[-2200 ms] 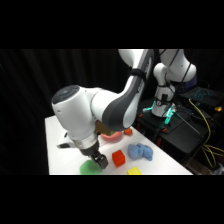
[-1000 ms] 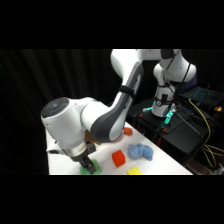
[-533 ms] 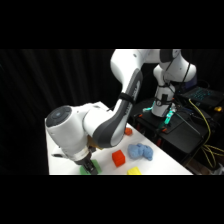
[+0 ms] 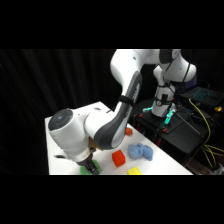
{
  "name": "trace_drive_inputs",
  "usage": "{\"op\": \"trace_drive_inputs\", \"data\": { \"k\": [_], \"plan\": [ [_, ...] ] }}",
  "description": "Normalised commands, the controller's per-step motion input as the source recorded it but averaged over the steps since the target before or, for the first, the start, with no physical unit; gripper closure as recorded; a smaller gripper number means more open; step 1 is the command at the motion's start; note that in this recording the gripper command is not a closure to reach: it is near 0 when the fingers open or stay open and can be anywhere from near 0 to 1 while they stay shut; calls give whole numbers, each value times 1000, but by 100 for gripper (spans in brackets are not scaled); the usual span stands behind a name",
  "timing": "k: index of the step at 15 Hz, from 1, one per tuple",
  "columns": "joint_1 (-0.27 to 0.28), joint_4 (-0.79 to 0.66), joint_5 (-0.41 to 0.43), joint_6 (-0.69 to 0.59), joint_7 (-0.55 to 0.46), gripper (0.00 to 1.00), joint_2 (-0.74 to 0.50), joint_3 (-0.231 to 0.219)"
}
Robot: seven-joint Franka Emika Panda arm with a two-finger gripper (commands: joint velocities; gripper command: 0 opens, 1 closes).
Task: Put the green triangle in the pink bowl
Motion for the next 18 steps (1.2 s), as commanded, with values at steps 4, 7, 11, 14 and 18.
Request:
{"op": "trace_drive_inputs", "data": {
  "k": [4, 7, 11, 14, 18],
  "plan": [
    [22, 36, 79, 10, -2, 100, 34, -26],
    [21, 37, 76, -16, -10, 100, 1, -28],
    [27, 51, 67, -87, -4, 100, -56, -39],
    [46, 13, 69, -163, 16, 100, -217, -31],
    [54, -132, 65, -130, 47, 100, -345, -30]
  ]
}}
